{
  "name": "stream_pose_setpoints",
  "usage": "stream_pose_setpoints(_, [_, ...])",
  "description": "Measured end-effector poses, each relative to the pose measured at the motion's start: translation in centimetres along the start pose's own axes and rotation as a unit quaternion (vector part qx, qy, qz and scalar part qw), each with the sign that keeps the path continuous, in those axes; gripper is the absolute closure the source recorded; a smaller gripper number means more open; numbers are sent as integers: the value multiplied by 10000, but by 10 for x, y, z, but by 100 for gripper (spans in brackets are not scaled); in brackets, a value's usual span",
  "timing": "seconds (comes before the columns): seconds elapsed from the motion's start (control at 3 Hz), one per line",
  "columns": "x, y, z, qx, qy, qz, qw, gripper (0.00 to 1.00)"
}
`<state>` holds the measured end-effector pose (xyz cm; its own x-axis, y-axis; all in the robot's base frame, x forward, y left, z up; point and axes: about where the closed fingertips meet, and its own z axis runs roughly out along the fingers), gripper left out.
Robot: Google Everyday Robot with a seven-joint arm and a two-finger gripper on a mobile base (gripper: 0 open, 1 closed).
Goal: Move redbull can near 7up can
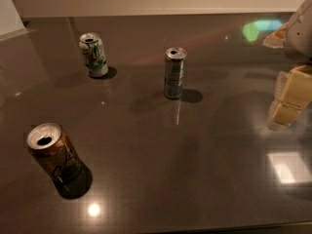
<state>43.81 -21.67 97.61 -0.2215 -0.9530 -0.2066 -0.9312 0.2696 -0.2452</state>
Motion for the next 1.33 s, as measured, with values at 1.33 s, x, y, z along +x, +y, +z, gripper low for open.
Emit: stream_pose_setpoints(1.33, [-51,-45,23,240,-1032,441,9934,0])
